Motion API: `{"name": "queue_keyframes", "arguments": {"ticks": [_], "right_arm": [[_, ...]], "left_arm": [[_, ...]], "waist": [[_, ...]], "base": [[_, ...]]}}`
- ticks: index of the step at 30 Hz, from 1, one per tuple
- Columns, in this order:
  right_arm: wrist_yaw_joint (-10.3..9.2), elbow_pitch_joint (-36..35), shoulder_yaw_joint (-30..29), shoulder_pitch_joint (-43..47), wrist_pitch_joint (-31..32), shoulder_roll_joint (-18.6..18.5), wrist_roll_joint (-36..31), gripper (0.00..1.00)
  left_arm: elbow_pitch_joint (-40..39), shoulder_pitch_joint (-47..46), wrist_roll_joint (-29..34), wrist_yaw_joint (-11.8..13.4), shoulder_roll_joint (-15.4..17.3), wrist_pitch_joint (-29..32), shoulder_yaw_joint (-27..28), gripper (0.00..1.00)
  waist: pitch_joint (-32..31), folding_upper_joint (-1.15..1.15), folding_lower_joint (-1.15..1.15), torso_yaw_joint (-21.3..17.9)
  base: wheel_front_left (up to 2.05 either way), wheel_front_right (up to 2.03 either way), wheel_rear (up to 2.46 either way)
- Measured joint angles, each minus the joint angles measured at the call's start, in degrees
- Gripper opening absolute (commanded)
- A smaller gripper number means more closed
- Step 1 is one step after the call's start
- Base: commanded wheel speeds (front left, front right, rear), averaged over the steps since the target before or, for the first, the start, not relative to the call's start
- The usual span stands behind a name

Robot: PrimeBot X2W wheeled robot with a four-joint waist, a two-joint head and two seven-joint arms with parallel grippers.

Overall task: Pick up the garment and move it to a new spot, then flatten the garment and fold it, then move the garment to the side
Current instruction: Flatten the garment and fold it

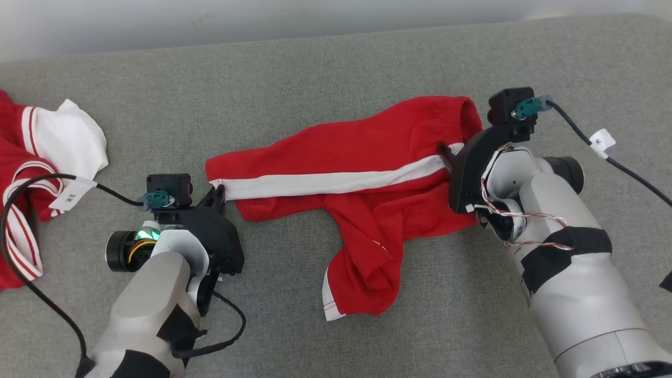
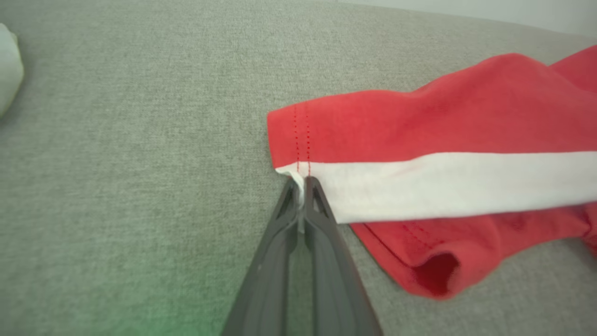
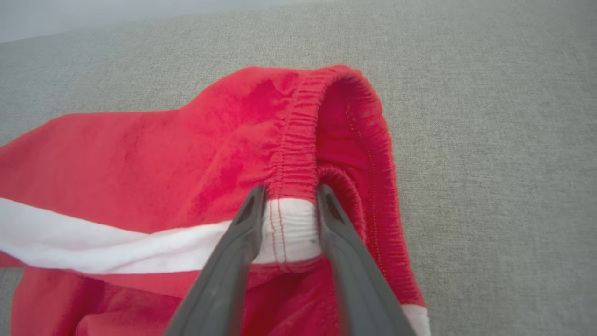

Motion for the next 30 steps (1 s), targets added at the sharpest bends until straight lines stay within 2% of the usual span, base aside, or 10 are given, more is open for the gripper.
{"name": "queue_keyframes", "arguments": {"ticks": [1, 2, 10, 11, 12, 13, 14, 24, 27, 30], "right_arm": [[0.0, 0.0, 0.0, 0.4, 0.0, 0.2, -0.4, 0.98], [0.0, -0.1, -0.1, 0.8, 0.1, 0.3, -0.6, 1.0], [0.0, -2.0, -1.0, 3.2, 1.5, 0.6, -1.1, 1.0], [0.0, -2.4, -1.1, 3.3, 1.5, 0.6, -1.4, 0.67], [0.0, -2.7, -1.2, 3.3, 1.6, 0.6, -1.6, 0.43], [0.0, -2.9, -1.3, 3.4, 1.7, 0.6, -1.7, 0.07], [0.0, -3.0, -1.3, 3.4, 1.9, 0.6, -2.0, 0.0], [0.0, -6.5, -1.7, 3.7, -0.5, 0.3, 0.0, 0.0], [0.0, -9.6, -2.1, 0.5, -1.4, 0.4, 4.6, 0.0], [0.0, -11.9, 3.4, -3.3, -1.2, 0.1, 8.4, 0.0]], "left_arm": [[0.2, 0.0, -0.1, 0.0, 0.0, -0.1, -0.1, 0.0], [0.4, 0.0, -0.1, 0.0, 0.0, -0.2, -0.2, 0.0], [1.3, 0.2, -0.7, 0.5, -0.1, -0.9, -0.5, 0.0], [1.3, 0.2, -0.8, 0.5, -0.1, -0.9, -0.6, 0.0], [1.4, 0.2, -1.0, 0.5, -0.1, -0.9, -0.7, 0.0], [1.4, 0.2, -1.0, 0.5, -0.1, -0.9, -0.8, 0.0], [1.4, 0.2, -1.1, 0.5, -0.1, -0.9, -0.9, 0.0], [-1.3, -0.2, -4.8, -0.6, -0.2, -7.0, 2.2, 0.0], [-4.1, -3.7, -9.4, -3.8, 0.0, -5.9, 5.3, 0.0], [-5.8, -7.5, -14.3, -7.9, 1.1, -0.5, 7.9, 0.0]], "waist": [[-0.2, 0.0, 0.0, 0.0], [-0.4, 0.0, 0.0, 0.0], [-1.5, 0.0, 0.0, -0.5], [-1.5, 0.0, 0.0, -0.5], [-1.5, 0.0, 0.0, -0.5], [-1.5, 0.0, 0.0, -0.5], [-1.4, 0.0, 0.0, -0.4], [-2.3, 0.0, -0.01, -0.4], [-1.5, 0.0, -0.01, -0.6], [-0.1, 0.0, -0.01, -0.9]], "base": [[0.0, 0.0, 0.0], [0.0, 0.0, 0.0], [0.0, 0.0, 0.0], [0.0, 0.0, 0.0], [0.0, 0.0, 0.0], [0.0, 0.0, 0.0], [0.0, 0.0, 0.0], [0.0, 0.0, 0.0], [0.0, 0.0, 0.0], [0.0, 0.0, 0.0]]}}
